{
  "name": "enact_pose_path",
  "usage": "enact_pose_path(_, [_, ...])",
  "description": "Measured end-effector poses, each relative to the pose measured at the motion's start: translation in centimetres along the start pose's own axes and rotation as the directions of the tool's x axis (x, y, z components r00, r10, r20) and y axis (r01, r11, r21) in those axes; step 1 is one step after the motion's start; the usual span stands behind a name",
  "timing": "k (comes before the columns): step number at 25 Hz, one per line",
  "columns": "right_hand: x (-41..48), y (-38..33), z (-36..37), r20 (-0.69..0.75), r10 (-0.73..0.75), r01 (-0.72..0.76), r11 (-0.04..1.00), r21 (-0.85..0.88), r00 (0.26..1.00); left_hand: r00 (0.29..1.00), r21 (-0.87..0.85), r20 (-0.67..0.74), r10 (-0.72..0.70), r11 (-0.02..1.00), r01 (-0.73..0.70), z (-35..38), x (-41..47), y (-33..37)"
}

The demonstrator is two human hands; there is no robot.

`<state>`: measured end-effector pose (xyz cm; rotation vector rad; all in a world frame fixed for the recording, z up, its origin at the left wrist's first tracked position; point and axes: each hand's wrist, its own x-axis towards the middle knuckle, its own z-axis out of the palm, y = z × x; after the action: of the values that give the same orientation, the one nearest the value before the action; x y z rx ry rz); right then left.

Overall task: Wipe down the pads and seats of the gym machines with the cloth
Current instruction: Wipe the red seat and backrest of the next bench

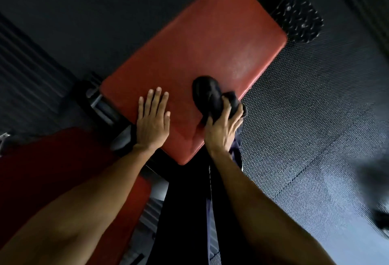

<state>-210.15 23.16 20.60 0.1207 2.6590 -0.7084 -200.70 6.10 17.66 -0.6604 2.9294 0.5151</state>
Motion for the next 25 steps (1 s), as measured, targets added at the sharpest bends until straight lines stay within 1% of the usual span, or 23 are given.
enact_pose_path(1, [0.7, -0.7, 0.4, -0.04, 0.087, -0.085, 0.995, 0.061, 0.995, 1.0, 0.002, 0.001, 0.002, 1.0, -0.002, 0.1, -0.1, 0.0])
enact_pose_path(2, [0.7, -1.1, 1.1, -0.069, 0.133, -0.125, 0.987, 0.105, 0.989, 1.0, 0.004, 0.003, 0.004, 1.0, -0.005, 0.1, -0.1, 0.0])
enact_pose_path(5, [-3.5, -0.3, 3.2, -0.069, 0.168, -0.152, 0.969, 0.195, 0.983, 1.0, 0.027, -0.001, 0.015, 1.0, -0.015, 0.3, -0.1, -0.3])
enact_pose_path(6, [-5.9, 0.3, 3.8, -0.049, 0.164, -0.15, 0.966, 0.209, 0.985, 1.0, 0.029, -0.002, 0.018, 0.999, -0.018, 0.4, -0.1, -0.3])
enact_pose_path(8, [-10.5, 1.3, 4.4, 0.067, 0.139, -0.15, 0.967, 0.206, 0.988, 1.0, 0.018, 0.003, 0.021, 1.0, -0.021, 0.4, -0.1, -0.4])
enact_pose_path(9, [-12.0, 1.3, 4.5, 0.123, 0.135, -0.158, 0.966, 0.203, 0.983, 1.0, 0.021, 0.009, 0.019, 1.0, -0.019, 0.3, -0.1, -0.4])
enact_pose_path(10, [-12.5, 1.2, 4.4, 0.147, 0.132, -0.161, 0.965, 0.207, 0.98, 1.0, 0.023, 0.015, 0.021, 0.999, -0.022, 0.3, 0.0, -0.5])
enact_pose_path(12, [-10.5, 0.8, 4.0, 0.121, 0.127, -0.152, 0.961, 0.23, 0.985, 1.0, 0.019, 0.003, 0.031, 0.999, -0.031, 0.2, -0.1, -0.5])
enact_pose_path(16, [-3.4, 0.5, 2.6, -0.02, 0.149, -0.14, 0.962, 0.237, 0.989, 0.999, 0.024, -0.019, 0.044, 0.999, -0.044, 0.3, -0.2, -0.5])
enact_pose_path(19, [-2.6, -0.2, 2.8, -0.032, 0.184, -0.173, 0.961, 0.216, 0.982, 0.999, 0.04, -0.014, 0.051, 0.998, -0.051, 0.4, -0.1, -0.8])
enact_pose_path(20, [-3.7, -0.3, 3.3, -0.036, 0.175, -0.166, 0.968, 0.189, 0.984, 0.999, 0.047, -0.006, 0.05, 0.998, -0.05, 0.4, -0.2, -0.7])
enact_pose_path(22, [-7.4, -0.4, 4.3, -0.039, 0.094, -0.089, 0.991, 0.103, 0.995, 0.999, 0.057, 0.014, 0.04, 0.998, -0.041, 0.4, -0.1, -0.6])
enact_pose_path(23, [-9.8, -0.2, 4.7, 0.005, 0.053, -0.053, 0.996, 0.069, 0.999, 0.999, 0.06, 0.031, 0.04, 0.997, -0.042, 0.3, -0.1, -0.7])
enact_pose_path(25, [-14.2, 0.4, 5.3, 0.136, -0.008, 0.003, 0.999, 0.034, 0.991, 0.997, 0.074, 0.043, 0.065, 0.995, -0.068, 0.0, 0.0, -1.4])
